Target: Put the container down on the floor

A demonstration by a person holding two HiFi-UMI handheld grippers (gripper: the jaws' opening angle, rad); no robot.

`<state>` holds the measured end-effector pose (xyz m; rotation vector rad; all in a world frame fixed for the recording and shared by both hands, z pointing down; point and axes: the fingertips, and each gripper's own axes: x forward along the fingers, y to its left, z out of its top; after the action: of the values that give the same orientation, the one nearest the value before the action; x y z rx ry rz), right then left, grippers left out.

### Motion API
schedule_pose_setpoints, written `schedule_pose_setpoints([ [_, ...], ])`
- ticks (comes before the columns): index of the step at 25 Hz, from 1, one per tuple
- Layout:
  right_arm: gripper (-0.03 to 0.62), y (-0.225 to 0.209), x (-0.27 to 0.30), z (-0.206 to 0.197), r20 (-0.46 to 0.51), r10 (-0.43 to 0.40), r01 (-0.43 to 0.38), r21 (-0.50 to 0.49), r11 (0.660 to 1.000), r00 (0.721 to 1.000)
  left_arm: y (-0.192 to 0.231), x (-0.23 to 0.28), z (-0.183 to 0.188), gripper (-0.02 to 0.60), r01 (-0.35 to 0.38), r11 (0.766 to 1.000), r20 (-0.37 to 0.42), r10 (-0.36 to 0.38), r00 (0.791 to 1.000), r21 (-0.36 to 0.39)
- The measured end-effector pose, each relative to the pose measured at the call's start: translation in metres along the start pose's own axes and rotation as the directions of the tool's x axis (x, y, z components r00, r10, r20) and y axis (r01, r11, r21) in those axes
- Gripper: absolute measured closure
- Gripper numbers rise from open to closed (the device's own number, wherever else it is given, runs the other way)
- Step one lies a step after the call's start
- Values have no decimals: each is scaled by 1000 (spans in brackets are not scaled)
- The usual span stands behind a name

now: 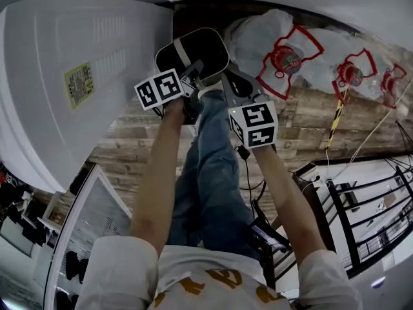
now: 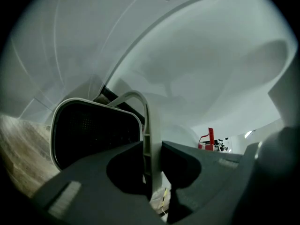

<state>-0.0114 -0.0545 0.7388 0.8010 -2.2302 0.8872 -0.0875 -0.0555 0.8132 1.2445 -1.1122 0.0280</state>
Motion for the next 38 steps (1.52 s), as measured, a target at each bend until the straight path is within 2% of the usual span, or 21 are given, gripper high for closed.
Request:
schedule_pose_setpoints([
  [4, 569, -9, 13, -9, 3, -6, 6, -6, 1000, 1000, 12, 14, 5, 522, -15, 1000, 3, 15, 1000, -1],
  [8, 569, -15, 26, -17, 6, -20, 20, -57, 998, 1000, 26, 31, -2, 522, -45, 999, -30, 45, 999, 11],
  [13, 569, -16, 41, -26, 2, -23, 23, -66, 998, 1000, 41, 49, -3, 522, -59, 997, -57, 61, 996, 44],
  [16, 569, -16, 42, -34, 4, -29, 29, -90, 995, 1000, 46, 54, -7, 522, -60, 997, -59, 63, 996, 38],
  [25, 569, -20, 54, -50, -18, -42, 41, -85, 996, 999, 57, 71, -3, 522, -71, 994, -86, 78, 993, 79],
  [30, 569, -25, 57, -49, -35, -37, 33, -106, 994, 999, 73, 77, -5, 523, -118, 987, -99, 129, 987, 112],
  [35, 569, -20, 65, -56, -72, -5, -9, -189, 982, 997, 87, 84, -3, 523, -156, 984, -88, 164, 983, 92],
  [38, 569, -24, 70, -56, -76, -11, -2, -174, 985, 997, 84, 88, 0, 523, -148, 985, -77, 155, 985, 90],
])
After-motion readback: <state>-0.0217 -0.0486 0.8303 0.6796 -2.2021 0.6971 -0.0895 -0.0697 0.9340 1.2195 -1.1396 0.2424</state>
